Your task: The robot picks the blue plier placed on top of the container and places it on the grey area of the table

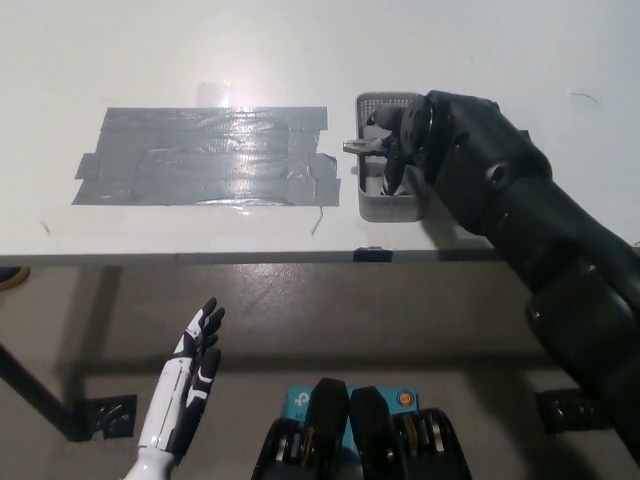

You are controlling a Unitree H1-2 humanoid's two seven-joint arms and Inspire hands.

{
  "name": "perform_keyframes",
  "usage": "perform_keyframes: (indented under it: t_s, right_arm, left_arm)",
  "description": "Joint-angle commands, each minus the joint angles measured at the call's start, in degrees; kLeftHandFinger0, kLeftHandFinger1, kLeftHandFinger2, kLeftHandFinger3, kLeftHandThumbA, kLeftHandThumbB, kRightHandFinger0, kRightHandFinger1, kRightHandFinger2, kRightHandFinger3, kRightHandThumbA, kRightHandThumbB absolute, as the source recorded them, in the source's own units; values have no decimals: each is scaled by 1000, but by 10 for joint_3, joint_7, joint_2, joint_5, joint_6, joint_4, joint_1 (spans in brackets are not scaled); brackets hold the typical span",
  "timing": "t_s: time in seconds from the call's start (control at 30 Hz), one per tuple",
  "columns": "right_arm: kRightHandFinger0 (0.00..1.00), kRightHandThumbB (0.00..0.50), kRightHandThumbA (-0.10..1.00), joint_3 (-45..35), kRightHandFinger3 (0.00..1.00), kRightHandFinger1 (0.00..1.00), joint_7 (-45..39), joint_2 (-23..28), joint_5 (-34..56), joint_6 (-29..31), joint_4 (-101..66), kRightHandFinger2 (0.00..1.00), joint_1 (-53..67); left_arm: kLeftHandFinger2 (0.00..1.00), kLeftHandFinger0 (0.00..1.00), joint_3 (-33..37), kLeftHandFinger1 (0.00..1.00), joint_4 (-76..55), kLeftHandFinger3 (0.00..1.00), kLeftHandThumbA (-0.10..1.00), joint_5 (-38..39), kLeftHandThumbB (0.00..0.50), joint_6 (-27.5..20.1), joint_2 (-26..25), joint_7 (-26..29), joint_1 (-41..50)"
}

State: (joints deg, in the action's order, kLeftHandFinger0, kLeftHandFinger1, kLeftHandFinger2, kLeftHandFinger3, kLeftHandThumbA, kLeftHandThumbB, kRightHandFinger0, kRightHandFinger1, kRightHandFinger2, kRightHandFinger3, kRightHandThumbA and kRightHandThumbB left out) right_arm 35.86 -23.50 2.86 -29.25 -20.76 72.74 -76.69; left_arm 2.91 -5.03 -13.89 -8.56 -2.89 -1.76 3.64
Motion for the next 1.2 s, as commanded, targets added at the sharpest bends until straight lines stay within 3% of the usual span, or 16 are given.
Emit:
perform_keyframes:
  t_s: [0.0,0.2,0.3,0.33,0.4,0.43,0.47,0.5,0.53,0.6,0.67,0.7,0.77,0.83,1.03,1.17]
  right_arm:
    - [1000,375,972,2,1000,1000,24,-6,-16,23,17,1000,-20]
    - [1000,380,978,23,1000,1000,42,-9,-39,37,33,1000,-11]
    - [1000,331,861,27,1000,1000,56,-3,-41,51,33,1000,-5]
    - [1000,295,762,29,1000,1000,65,-1,-44,57,34,1000,-3]
    - [1000,198,406,31,1000,1000,112,6,-51,74,38,1000,5]
    - [883,206,326,31,1000,981,119,6,-52,75,39,1000,6]
    - [461,199,79,36,1000,548,156,11,-60,86,40,671,15]
    - [237,213,-30,41,1000,325,179,16,-67,100,38,449,22]
    - [114,228,-97,45,921,200,199,19,-73,107,38,334,27]
    - [231,251,-44,59,778,324,248,29,-91,126,36,462,39]
    - [14,250,-85,60,711,126,261,33,-92,133,36,310,42]
    - [1,242,-91,60,706,89,266,35,-92,135,37,291,42]
    - [88,234,-100,62,719,146,274,42,-92,144,39,323,43]
    - [1,252,-100,66,708,16,289,46,-96,153,40,225,44]
    - [31,262,-100,66,595,75,330,52,-101,176,36,275,44]
    - [0,266,-100,72,578,2,356,53,-111,187,39,198,36]
  left_arm:
    - [1000,1000,2,1000,-13,1000,1000,8,108,-16,1,7,-1]
    - [1000,1000,1,1000,-17,1000,1000,11,110,-10,1,6,-2]
    - [1000,1000,1,1000,-15,1000,1000,15,111,-11,1,5,-5]
    - [1000,1000,1,1000,-15,1000,1000,15,112,-11,1,5,-4]
    - [1000,1000,1,1000,-16,1000,1000,13,113,-9,0,5,-5]
    - [1000,1000,1,1000,-16,1000,1000,13,113,-9,0,5,-6]
    - [1000,1000,1,1000,-16,1000,1000,12,113,-9,0,4,-6]
    - [1000,1000,1,1000,-16,1000,1000,13,112,-10,-1,5,-7]
    - [1000,1000,0,1000,-16,1000,1000,15,113,-9,0,4,-7]
    - [1000,1000,0,1000,-16,1000,1000,14,113,-9,-1,5,-9]
    - [1000,1000,0,1000,-15,1000,1000,14,109,-11,-1,5,-9]
    - [1000,1000,-1,1000,-14,1000,1000,15,109,-11,-1,5,-11]
    - [1000,1000,-1,1000,-12,1000,1000,15,110,-12,-1,5,-12]
    - [1000,1000,-1,1000,-10,1000,1000,14,111,-13,-2,6,-14]
    - [1000,1000,-2,1000,-7,1000,1000,19,100,-18,-3,5,-16]
    - [1000,1000,-2,1000,-6,1000,1000,21,95,-16,-5,3,-19]
